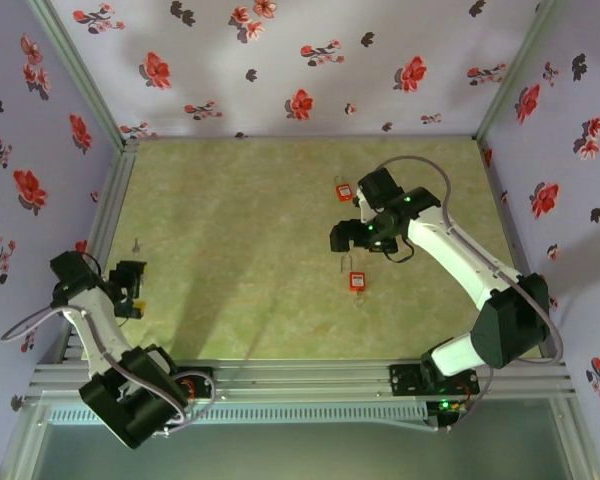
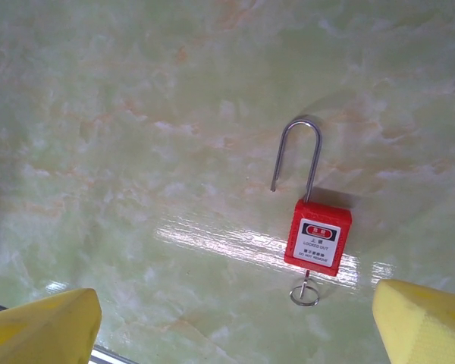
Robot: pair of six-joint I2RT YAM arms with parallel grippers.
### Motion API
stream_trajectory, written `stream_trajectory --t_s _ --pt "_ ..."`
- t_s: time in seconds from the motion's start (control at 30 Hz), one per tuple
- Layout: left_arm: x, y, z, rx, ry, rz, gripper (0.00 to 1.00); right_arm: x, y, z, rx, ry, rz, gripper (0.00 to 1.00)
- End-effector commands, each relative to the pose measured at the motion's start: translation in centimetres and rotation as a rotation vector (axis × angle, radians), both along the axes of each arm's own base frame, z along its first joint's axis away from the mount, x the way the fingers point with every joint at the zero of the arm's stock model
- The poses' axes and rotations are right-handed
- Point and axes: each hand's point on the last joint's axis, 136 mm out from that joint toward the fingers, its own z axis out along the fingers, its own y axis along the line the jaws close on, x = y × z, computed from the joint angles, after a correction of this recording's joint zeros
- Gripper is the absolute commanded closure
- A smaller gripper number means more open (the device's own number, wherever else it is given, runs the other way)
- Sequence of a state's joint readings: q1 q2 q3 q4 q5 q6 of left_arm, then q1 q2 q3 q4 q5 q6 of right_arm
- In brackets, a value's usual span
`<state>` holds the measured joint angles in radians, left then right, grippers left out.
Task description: Unlock with the key
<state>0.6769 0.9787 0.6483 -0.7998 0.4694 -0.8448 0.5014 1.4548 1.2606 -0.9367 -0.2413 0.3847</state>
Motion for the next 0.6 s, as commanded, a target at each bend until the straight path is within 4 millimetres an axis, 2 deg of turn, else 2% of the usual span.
stream_trajectory --t_s 0.0,0.27,0.57 --pt "1.3 1.4 -0.2 -0.036 -0.063 0.074 0.25 0.4 0.5 1.1 0.039 -0.024 0.025 0.07" --pt "2.5 3.8 -1.1 -0.09 -0.04 0.149 0.31 0.4 1.5 0.8 0.098 -0.013 0.037 0.07" --pt "2.7 4.1 -2.7 -0.158 0.016 0.191 0.38 1.0 1.7 -0.3 0.093 -0.004 0.058 0.08"
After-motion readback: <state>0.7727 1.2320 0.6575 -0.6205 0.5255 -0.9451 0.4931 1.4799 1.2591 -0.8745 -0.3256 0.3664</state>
